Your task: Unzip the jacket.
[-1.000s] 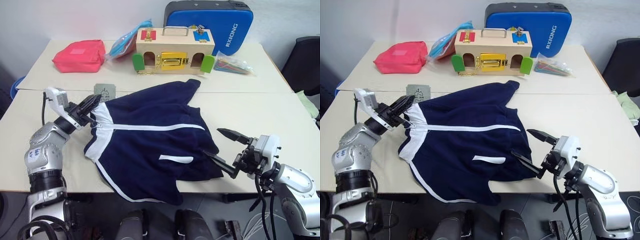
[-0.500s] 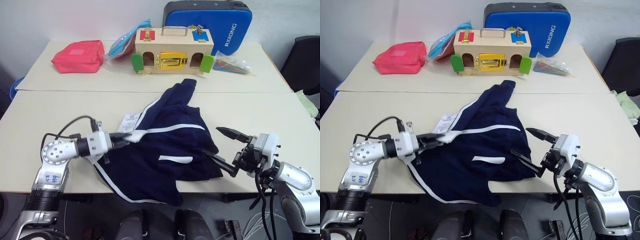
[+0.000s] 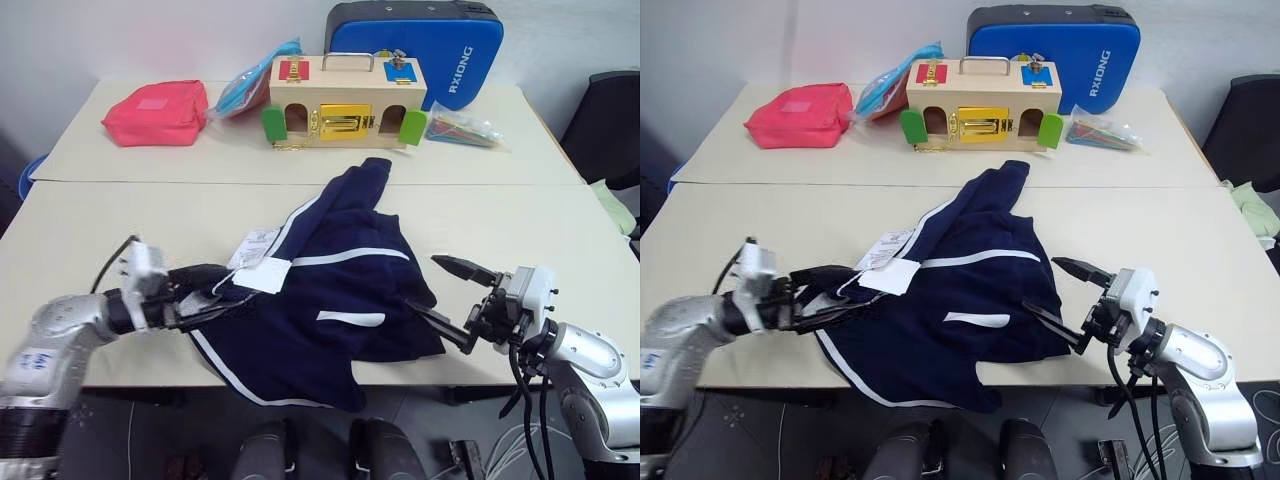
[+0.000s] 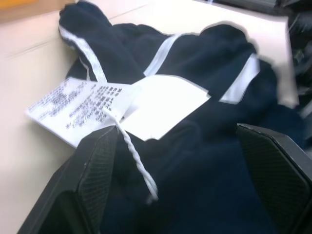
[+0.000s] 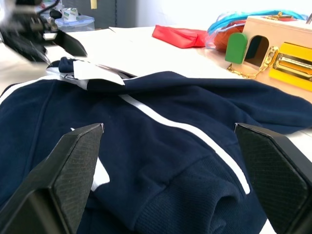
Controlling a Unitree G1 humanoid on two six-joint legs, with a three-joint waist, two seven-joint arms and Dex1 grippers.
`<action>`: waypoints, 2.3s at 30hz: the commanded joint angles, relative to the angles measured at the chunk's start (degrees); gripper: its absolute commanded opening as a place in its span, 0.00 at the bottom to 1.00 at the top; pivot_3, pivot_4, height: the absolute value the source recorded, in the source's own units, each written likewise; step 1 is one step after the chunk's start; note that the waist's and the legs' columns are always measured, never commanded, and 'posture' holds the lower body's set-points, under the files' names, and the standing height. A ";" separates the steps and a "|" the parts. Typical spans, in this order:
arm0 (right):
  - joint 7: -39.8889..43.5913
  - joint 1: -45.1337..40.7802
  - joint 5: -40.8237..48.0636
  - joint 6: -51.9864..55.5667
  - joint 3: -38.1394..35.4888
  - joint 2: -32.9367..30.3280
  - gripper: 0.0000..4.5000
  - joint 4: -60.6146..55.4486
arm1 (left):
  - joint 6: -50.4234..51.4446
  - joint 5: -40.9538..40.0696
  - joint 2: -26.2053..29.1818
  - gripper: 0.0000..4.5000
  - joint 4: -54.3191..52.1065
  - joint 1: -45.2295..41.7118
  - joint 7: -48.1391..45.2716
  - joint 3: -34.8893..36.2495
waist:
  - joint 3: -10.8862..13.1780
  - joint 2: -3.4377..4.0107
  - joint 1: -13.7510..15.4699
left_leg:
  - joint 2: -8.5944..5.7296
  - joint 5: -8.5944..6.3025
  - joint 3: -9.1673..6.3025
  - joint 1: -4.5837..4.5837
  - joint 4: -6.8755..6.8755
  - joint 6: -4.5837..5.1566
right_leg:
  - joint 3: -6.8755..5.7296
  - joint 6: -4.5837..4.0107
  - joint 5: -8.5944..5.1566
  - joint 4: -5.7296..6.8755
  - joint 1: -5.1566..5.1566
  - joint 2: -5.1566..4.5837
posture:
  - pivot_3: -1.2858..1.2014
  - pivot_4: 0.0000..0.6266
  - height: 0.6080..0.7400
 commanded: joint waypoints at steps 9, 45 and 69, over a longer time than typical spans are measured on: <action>0.66 -1.51 -0.11 -0.55 0.01 -0.46 1.00 0.23 | 15.99 0.29 -5.66 0.99 22.48 -20.81 16.10 3.95 | -0.01 -0.03 0.95 | -0.09 0.03 0.03 0.00 -0.01 0.01 | -0.02 0.01 0.01 0.17 0.01 0.12 | 0.52 0.24 1.00; -0.38 -2.16 -0.71 -1.69 1.08 0.23 1.00 1.17 | 33.03 3.04 -8.19 0.12 22.83 -28.99 -4.25 -2.08 | -0.01 -0.22 0.12 | -0.03 0.07 0.06 -0.05 0.06 -0.07 | 0.01 0.01 0.01 0.17 -0.01 0.16 | 0.52 0.24 1.00; 0.21 -2.44 -1.31 -2.15 1.41 0.38 1.00 2.42 | -9.72 22.10 -2.50 0.09 1.22 -10.19 -11.34 -11.29 | -0.01 -0.10 0.43 | -0.01 -0.18 0.08 -0.03 -0.03 -0.44 | 0.11 -0.07 -0.02 -0.03 -0.11 0.00 | 0.52 0.24 1.00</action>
